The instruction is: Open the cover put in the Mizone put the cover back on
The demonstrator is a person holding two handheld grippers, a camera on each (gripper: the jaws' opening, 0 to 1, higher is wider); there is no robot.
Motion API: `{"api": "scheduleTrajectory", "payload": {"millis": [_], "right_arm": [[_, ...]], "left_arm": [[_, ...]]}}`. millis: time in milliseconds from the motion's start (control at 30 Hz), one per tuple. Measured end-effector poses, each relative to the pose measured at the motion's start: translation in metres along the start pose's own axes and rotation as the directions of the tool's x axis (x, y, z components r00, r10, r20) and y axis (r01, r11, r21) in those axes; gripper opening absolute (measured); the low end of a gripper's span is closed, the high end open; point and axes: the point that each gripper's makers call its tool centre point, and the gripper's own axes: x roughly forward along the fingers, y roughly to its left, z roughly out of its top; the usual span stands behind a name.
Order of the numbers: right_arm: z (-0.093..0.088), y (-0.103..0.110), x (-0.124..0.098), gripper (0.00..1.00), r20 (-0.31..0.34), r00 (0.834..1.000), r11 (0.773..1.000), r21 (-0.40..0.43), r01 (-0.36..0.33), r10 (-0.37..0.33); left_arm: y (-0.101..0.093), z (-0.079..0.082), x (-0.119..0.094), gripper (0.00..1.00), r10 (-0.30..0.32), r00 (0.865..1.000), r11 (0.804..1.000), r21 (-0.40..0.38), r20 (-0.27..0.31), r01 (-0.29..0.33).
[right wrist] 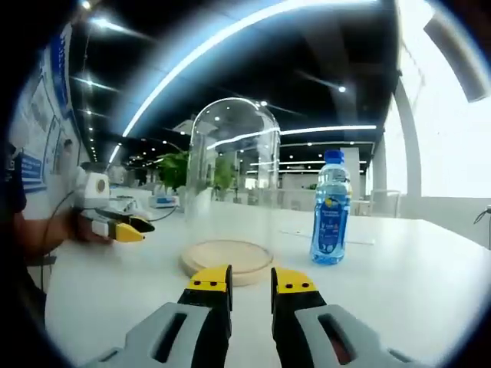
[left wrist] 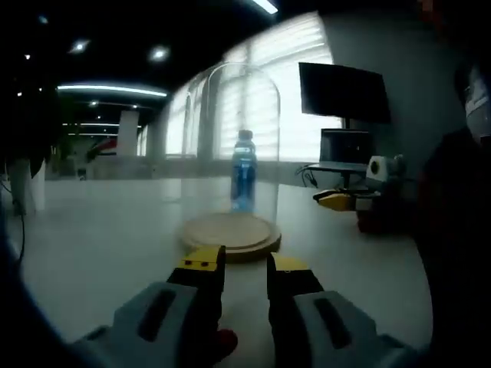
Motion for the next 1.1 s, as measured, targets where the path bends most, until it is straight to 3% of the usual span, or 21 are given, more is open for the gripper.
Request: {"api": "scheduleTrajectory", "payload": {"millis": [1100], "right_arm": [[-0.0013, -0.0004, 0.0002, 0.14, -0.003, 1.000, 1.000, -0.005, 0.005, -0.005]], "left_arm": [[-0.0004, -0.0006, -0.0002, 0.15, -0.003, 1.000, 1.000, 0.001, 0.000, 0.003]]}}
